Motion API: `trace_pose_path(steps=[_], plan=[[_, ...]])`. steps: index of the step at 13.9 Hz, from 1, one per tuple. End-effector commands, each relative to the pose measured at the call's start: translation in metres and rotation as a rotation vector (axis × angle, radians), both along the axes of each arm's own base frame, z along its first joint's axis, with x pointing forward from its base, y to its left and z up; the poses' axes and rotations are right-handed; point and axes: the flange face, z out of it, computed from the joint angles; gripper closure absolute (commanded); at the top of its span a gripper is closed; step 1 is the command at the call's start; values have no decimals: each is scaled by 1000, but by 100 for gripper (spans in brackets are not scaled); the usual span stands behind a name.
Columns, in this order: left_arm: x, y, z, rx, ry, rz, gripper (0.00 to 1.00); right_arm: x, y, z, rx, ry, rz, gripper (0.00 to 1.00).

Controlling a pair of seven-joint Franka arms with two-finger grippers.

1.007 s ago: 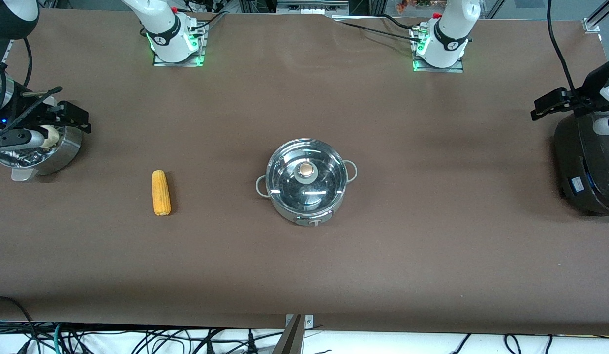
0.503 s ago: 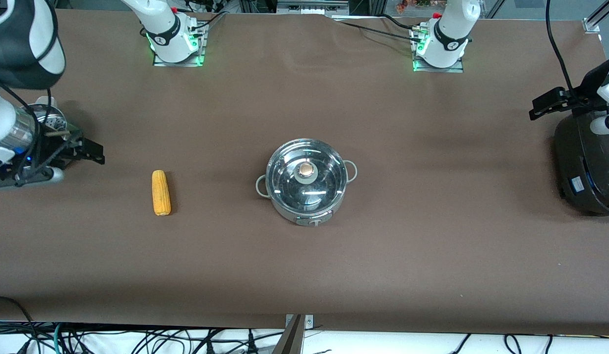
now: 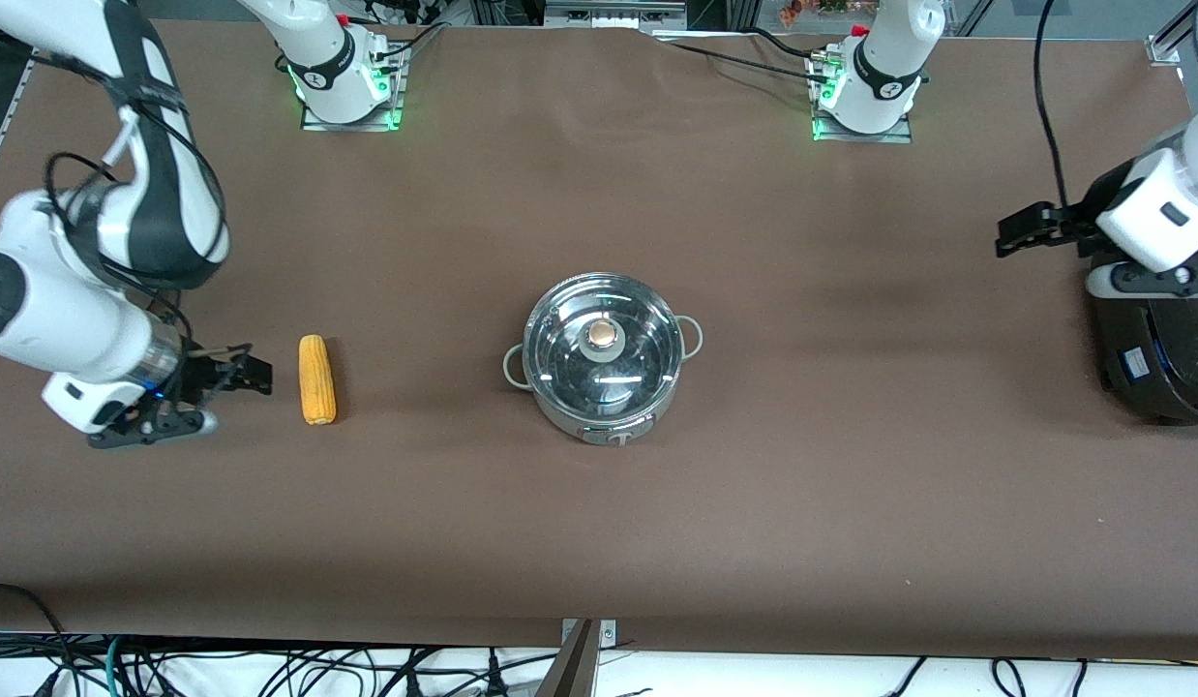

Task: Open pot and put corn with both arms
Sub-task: 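Move the right gripper toward the yellow corn while the left gripper starts moving, then grasp the corn with the right gripper while the left gripper reaches the lid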

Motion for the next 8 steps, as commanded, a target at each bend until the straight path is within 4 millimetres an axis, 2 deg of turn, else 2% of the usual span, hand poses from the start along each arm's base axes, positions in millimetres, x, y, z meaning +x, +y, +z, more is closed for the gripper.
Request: trace_pose_path(steps=[1, 4, 6, 8], plan=[[7, -59, -7, -89, 24, 113, 0, -15, 3, -36, 16, -51, 4, 0], [17, -151, -28, -90, 8, 227, 0, -30, 12, -73, 24, -70, 18, 0], [12, -211, -43, -87, 11, 287, 0, -41, 13, -97, 26, -93, 23, 0], [5, -262, -65, -89, 10, 290, 0, -51, 14, -123, 29, -115, 26, 0]])
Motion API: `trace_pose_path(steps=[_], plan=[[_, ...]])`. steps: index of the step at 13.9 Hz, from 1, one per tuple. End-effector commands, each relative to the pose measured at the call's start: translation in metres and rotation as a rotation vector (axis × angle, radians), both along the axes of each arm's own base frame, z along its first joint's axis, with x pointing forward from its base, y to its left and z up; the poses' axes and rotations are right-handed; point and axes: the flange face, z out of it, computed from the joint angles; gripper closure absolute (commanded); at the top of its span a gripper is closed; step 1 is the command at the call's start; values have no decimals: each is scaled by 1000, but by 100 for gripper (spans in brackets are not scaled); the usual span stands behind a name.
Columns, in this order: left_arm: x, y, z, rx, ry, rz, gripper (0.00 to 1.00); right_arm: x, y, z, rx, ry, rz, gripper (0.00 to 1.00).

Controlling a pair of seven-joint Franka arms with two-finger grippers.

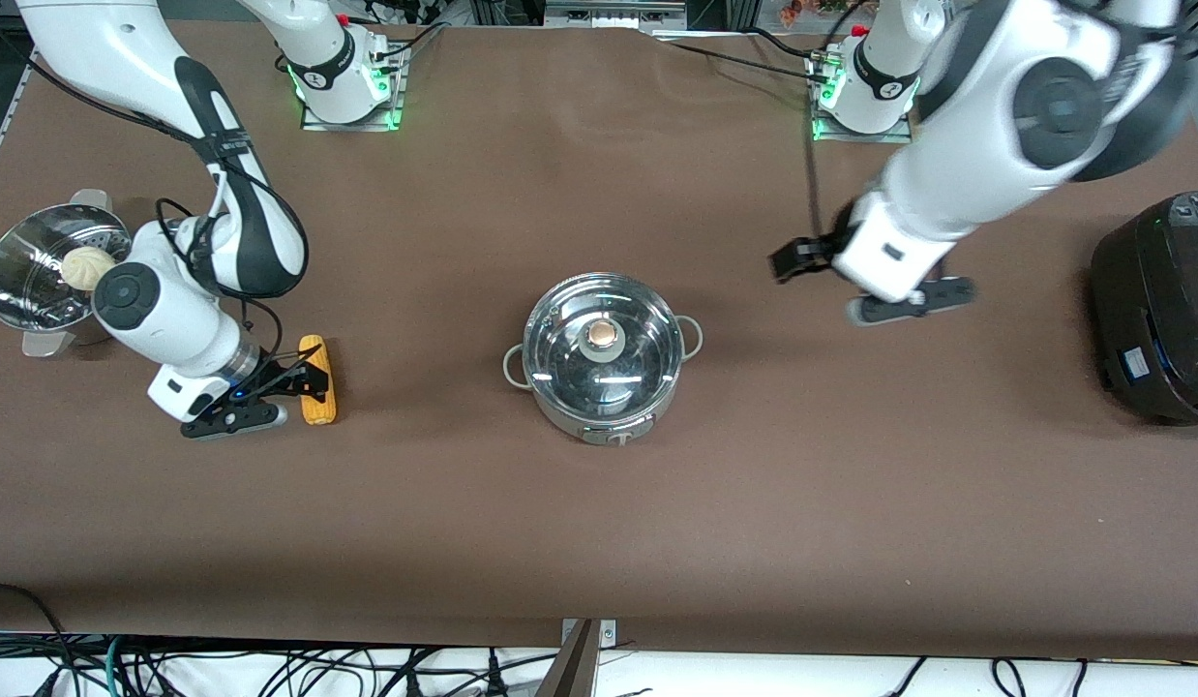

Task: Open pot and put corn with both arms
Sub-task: 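Grasp the corn with the right gripper while the left gripper reaches the lid, then grasp the glass lid knob with the left gripper while the right gripper lifts corn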

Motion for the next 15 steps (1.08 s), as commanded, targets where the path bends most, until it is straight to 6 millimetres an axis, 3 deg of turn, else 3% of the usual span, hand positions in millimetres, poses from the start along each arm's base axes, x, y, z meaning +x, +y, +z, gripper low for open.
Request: trace_pose_path(steps=[1, 4, 7, 9, 10, 11, 13, 14, 15], plan=[[-1, -62, -21, -10, 12, 8, 0, -17, 1, -30, 12, -36, 7, 0], [2, -118, -52, -13, 16, 21, 0, -22, 1, -53, 12, -54, 21, 0], [4, -168, -85, -15, -2, 87, 0, -23, 0, -61, 11, -45, 19, 0], [4, -188, -106, 6, -25, 102, 0, -24, 0, -65, 11, -43, 25, 1], [8, -193, -114, 4, -40, 118, 0, -24, -1, -67, 9, -39, 41, 24], [8, -200, -121, -4, -50, 133, 0, -24, -1, -67, 7, -39, 50, 53], [3, -214, -136, -3, -51, 165, 0, -26, -2, -68, 4, -32, 62, 91], [2, -219, -145, -3, -56, 164, 0, -26, -2, -67, 4, -32, 67, 100], [2, -222, -154, 5, -65, 166, 0, -26, -2, -67, 3, -26, 67, 100]])
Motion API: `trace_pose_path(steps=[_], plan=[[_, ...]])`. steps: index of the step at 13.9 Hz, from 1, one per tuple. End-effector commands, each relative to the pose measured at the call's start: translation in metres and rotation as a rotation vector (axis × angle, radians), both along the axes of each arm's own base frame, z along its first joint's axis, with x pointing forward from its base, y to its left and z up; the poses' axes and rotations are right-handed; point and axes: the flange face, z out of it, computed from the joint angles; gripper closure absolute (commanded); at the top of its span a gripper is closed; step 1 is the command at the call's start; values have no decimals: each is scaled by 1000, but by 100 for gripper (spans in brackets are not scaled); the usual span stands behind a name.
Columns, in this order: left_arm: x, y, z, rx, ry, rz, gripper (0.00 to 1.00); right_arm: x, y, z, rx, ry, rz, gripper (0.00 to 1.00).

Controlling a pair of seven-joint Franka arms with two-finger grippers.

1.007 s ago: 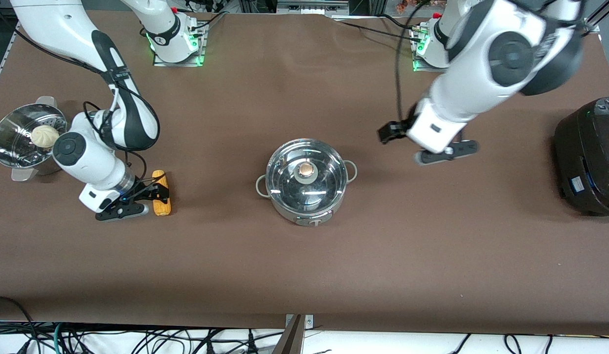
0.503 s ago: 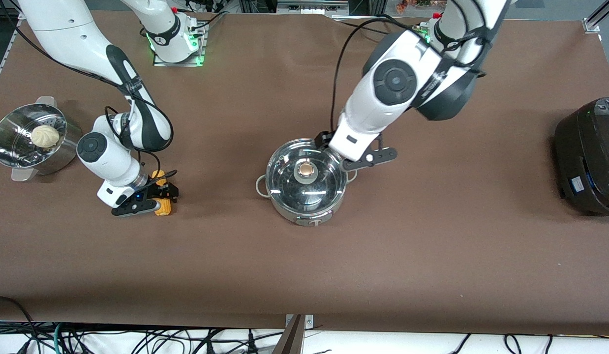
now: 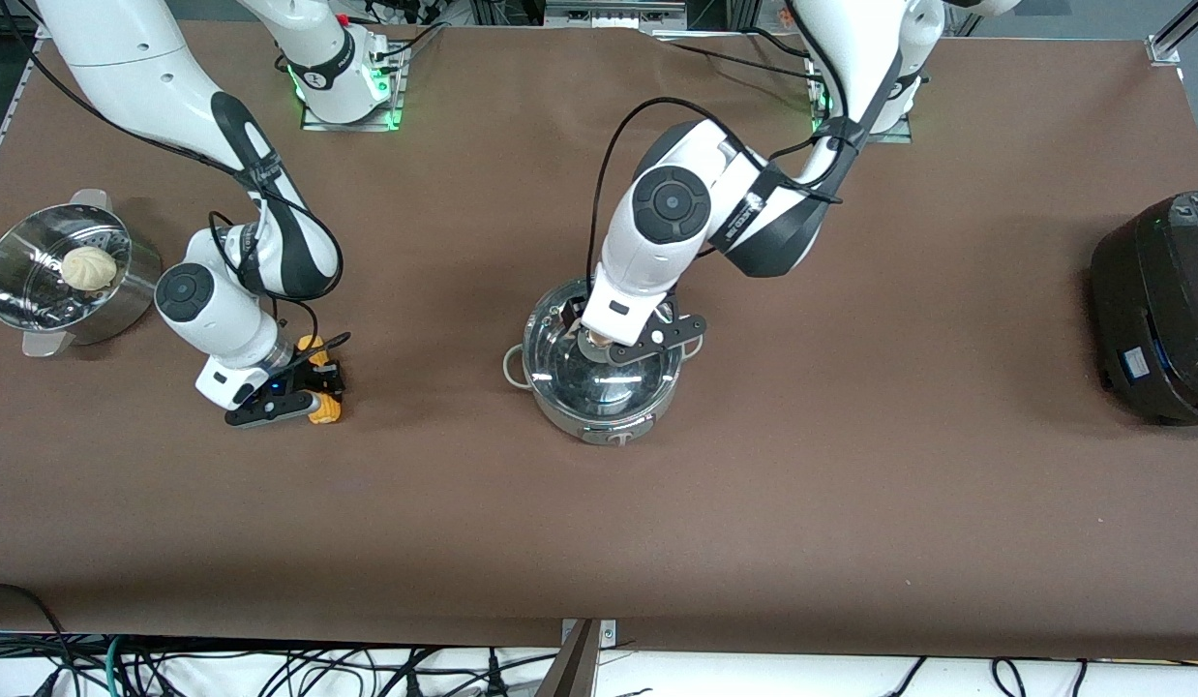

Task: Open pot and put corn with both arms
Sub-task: 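Grasp the glass lid knob with the left gripper while the right gripper lifts corn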

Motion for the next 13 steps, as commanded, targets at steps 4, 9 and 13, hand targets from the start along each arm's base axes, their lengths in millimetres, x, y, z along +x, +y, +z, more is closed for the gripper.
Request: trace_pose_path(steps=[4, 9, 13], plan=[[-1, -27, -27, 14, -49, 44, 2, -2, 0, 17, 2, 44, 20, 100], [2, -22, -26, 29, -56, 51, 22, 15, 10, 111, -2, 144, 26, 100], [4, -20, -25, 34, -59, 55, 29, 33, 30, 210, 0, 237, -7, 100]])
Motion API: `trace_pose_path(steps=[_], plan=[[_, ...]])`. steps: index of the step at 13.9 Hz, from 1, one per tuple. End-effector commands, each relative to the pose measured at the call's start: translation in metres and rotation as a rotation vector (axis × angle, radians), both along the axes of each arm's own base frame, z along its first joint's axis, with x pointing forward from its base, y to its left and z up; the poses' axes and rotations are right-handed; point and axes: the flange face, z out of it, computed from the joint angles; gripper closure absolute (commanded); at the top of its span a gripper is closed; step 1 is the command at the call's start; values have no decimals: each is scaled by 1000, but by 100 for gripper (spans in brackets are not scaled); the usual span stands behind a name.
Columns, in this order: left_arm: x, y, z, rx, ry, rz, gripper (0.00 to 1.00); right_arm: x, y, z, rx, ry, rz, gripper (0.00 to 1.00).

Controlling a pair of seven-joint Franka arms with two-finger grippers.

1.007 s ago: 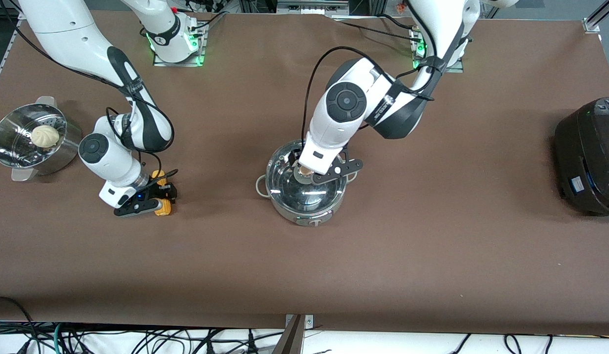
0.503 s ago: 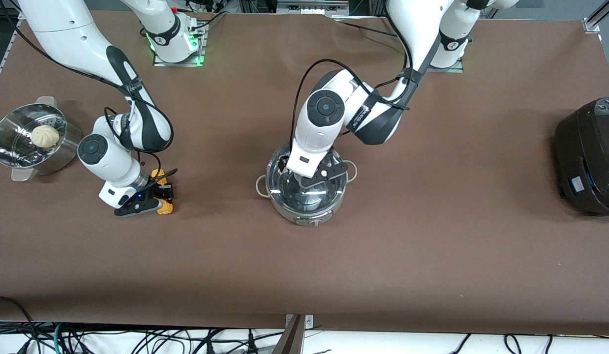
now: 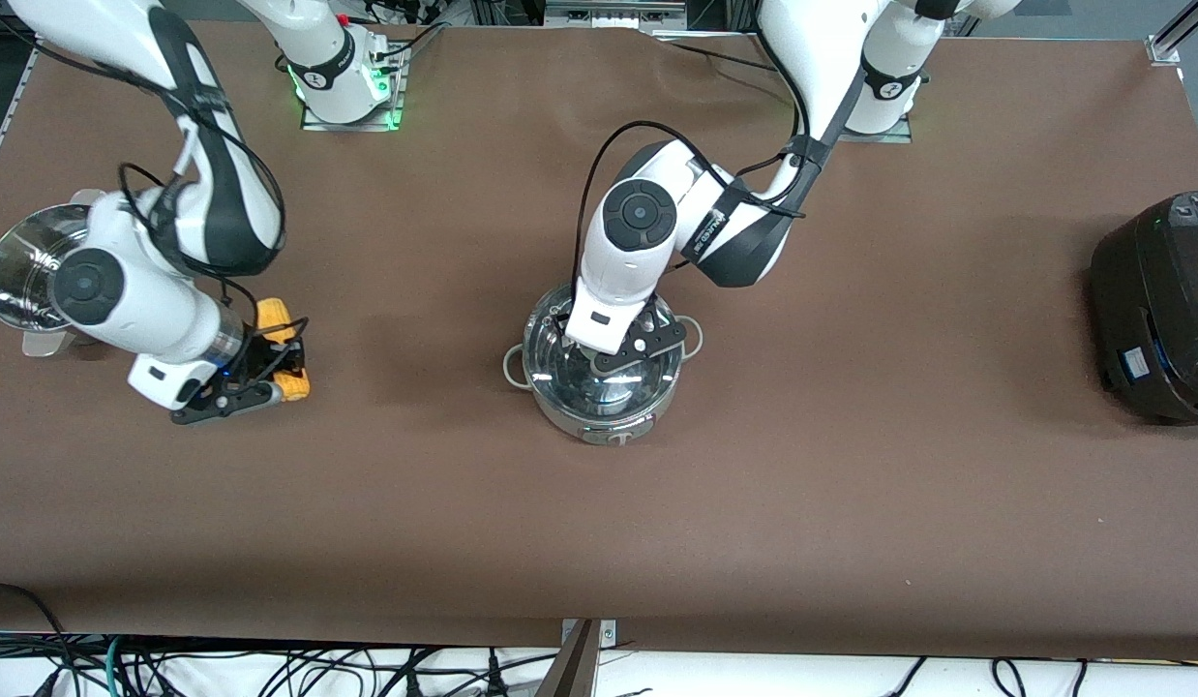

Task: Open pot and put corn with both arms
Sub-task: 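Grasp the glass lid knob with the left gripper while the right gripper lifts corn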

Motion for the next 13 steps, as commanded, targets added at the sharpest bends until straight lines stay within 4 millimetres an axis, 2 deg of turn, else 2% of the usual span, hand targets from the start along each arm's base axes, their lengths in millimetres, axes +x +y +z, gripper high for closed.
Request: trace_pose_path(steps=[1, 3, 5, 6, 8, 9, 11, 13], plan=[[2, -4, 3, 11, -11, 7, 33, 11, 20, 55, 17, 43, -19, 100], [2, -3, 3, 12, -12, 7, 37, 13, 27, 66, 17, 33, -24, 100], [3, -3, 3, 12, -13, 7, 47, 13, 29, 71, 18, 26, -22, 100], [3, -3, 3, 13, -12, 6, 57, 13, 31, 71, 19, 27, -23, 100], [3, -3, 3, 13, -12, 3, 90, 12, 43, 74, 32, 24, -27, 100], [3, -3, 3, 13, -12, 2, 100, 13, 47, 78, 36, 15, -22, 100], [3, -3, 4, 13, -14, 0, 100, 12, 54, 78, 34, 16, -38, 100], [3, -1, 8, 16, -11, 0, 100, 9, 74, 79, 33, 13, -39, 100]])
